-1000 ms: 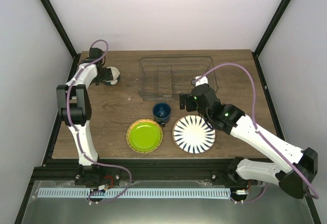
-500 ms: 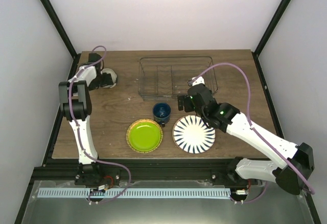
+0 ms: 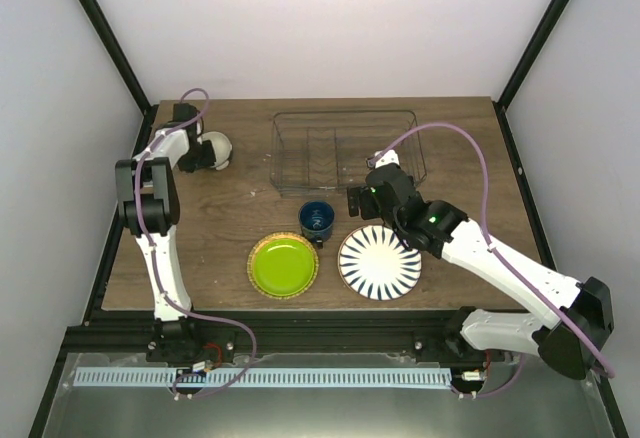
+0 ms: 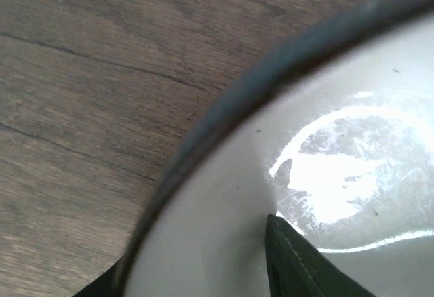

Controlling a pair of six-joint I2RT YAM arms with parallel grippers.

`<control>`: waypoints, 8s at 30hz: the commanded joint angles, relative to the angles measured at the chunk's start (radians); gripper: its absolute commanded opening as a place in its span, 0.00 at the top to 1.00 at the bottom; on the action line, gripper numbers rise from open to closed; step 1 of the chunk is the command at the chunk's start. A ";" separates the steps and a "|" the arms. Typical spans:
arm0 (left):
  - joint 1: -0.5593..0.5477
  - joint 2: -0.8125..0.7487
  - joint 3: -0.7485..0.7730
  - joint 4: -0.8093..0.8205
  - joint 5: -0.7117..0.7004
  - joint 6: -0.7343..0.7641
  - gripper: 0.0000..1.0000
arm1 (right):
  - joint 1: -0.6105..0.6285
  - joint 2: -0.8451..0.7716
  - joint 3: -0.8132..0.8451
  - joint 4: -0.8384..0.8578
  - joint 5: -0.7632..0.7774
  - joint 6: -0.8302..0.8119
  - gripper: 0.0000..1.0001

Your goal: Load the mixed dishes into the dish rack

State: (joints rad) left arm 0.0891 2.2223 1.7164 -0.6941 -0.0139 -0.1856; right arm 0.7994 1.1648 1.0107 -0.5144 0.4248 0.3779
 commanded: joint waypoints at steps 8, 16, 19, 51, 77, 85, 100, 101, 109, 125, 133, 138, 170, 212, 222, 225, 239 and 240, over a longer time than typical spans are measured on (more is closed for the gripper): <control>0.003 -0.040 -0.007 -0.020 0.048 0.008 1.00 | 0.001 0.008 0.014 0.000 0.032 -0.006 0.00; 0.039 -0.214 -0.157 0.103 0.195 -0.049 1.00 | -0.019 0.009 -0.026 0.089 -0.098 -0.008 0.00; 0.050 -0.302 -0.190 0.125 0.225 -0.055 1.00 | -0.039 0.007 -0.052 0.156 -0.202 -0.032 0.00; -0.283 -1.393 -1.056 0.359 0.409 -0.240 1.00 | -0.076 0.067 -0.231 0.624 -1.108 -0.032 0.00; -0.665 -1.350 -1.129 0.466 0.175 -0.338 1.00 | -0.031 0.237 -0.185 0.766 -1.172 0.032 0.00; -0.672 -1.372 -1.145 0.482 0.183 -0.357 1.00 | -0.024 0.244 -0.188 0.789 -1.190 0.039 0.00; -0.701 -1.343 -1.135 0.493 0.167 -0.362 1.00 | -0.005 0.294 -0.175 0.798 -1.230 0.021 0.41; -0.702 -1.341 -1.135 0.494 0.167 -0.362 1.00 | -0.005 0.295 -0.175 0.798 -1.231 0.018 0.46; -0.704 -1.315 -1.153 0.527 0.178 -0.362 1.00 | -0.003 0.289 -0.175 0.801 -1.224 0.005 0.66; -0.708 -1.300 -1.164 0.523 0.179 -0.344 0.62 | -0.003 0.235 -0.137 0.720 -1.091 -0.048 0.78; -0.708 -1.317 -1.160 0.469 0.136 -0.321 0.37 | -0.005 0.188 -0.121 0.648 -0.967 -0.072 0.79; -0.708 -1.353 -1.156 0.412 0.076 -0.311 0.09 | -0.010 0.136 -0.115 0.581 -0.858 -0.078 0.79; -0.706 -1.422 -1.162 0.333 -0.082 -0.280 0.00 | -0.160 0.613 0.481 -0.070 0.420 -0.412 0.78; -0.705 -1.356 -1.171 0.400 -0.052 -0.276 0.00 | -0.362 0.987 0.593 0.265 0.455 -0.826 0.82; -0.704 -1.345 -1.168 0.400 -0.051 -0.273 0.00 | -0.365 1.009 0.598 0.202 0.418 -0.817 0.37; -0.705 -1.345 -1.167 0.400 -0.049 -0.273 0.00 | -0.363 1.002 0.600 0.166 0.388 -0.800 0.22; -0.704 -1.346 -1.169 0.397 -0.046 -0.273 0.00 | -0.350 0.980 0.638 0.032 0.254 -0.732 0.00; -0.704 -1.344 -1.168 0.397 -0.046 -0.273 0.00 | -0.345 0.977 0.639 0.028 0.248 -0.731 0.00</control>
State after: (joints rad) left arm -0.6159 0.8799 0.5514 -0.3222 -0.0662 -0.4675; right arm 0.4480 2.1544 1.5917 -0.4503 0.7086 -0.3843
